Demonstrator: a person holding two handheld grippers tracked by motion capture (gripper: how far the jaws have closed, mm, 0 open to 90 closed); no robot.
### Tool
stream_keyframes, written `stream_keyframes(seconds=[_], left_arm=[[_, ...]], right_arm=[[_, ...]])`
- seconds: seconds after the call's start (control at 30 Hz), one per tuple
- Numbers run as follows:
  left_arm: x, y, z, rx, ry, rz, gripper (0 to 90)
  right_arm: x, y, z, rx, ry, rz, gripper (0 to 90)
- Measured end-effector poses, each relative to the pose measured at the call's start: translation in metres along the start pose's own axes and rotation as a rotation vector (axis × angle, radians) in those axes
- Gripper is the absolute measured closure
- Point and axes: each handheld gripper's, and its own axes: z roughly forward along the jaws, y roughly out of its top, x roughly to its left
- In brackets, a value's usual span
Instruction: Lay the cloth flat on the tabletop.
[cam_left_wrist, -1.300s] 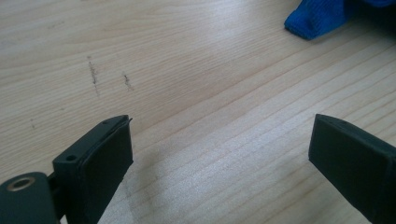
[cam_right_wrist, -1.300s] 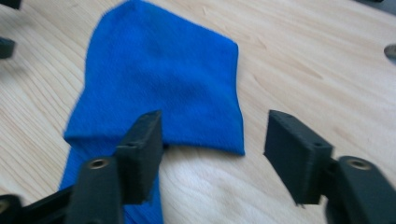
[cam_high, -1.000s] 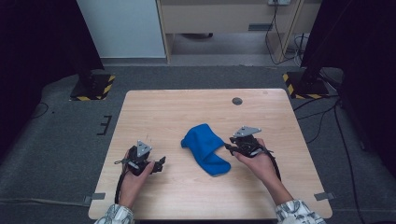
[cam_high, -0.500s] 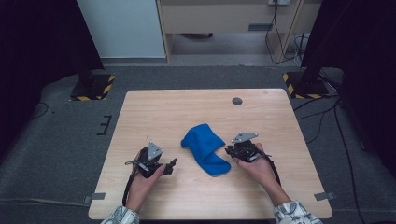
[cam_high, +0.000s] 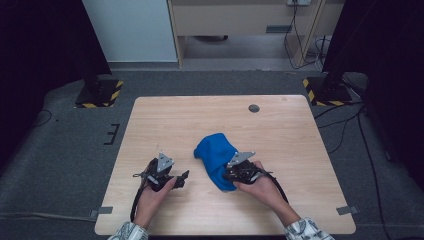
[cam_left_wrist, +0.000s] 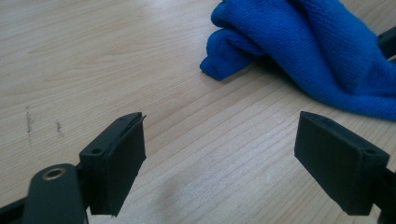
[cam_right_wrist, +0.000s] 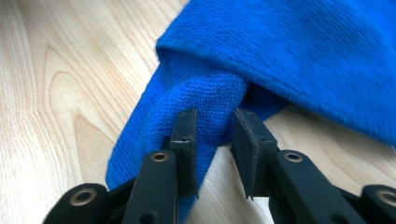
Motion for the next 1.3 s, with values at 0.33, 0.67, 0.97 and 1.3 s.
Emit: stream_keyframes(seconds=[0.33, 0.67, 0.97, 1.3], left_arm=[[-0.003, 0.003, 0.001, -0.002, 0.001, 0.01, 16.4], [-0.003, 0.001, 0.002, 0.009, 0.007, 0.009, 16.3], [-0.001, -0.001, 0.003, 0.017, 0.018, 0.006, 16.3], [-0.001, -0.002, 0.004, 0.023, 0.021, 0.012, 16.3]], right_arm=[[-0.021, -0.006, -0.013, -0.041, -0.097, 0.036, 59.2], [-0.048, -0.009, -0.024, -0.08, -0.221, 0.104, 48.3], [-0.066, -0.001, -0.012, -0.084, -0.206, 0.168, 53.8], [-0.069, -0.002, 0.008, -0.028, -0.181, 0.193, 51.4]])
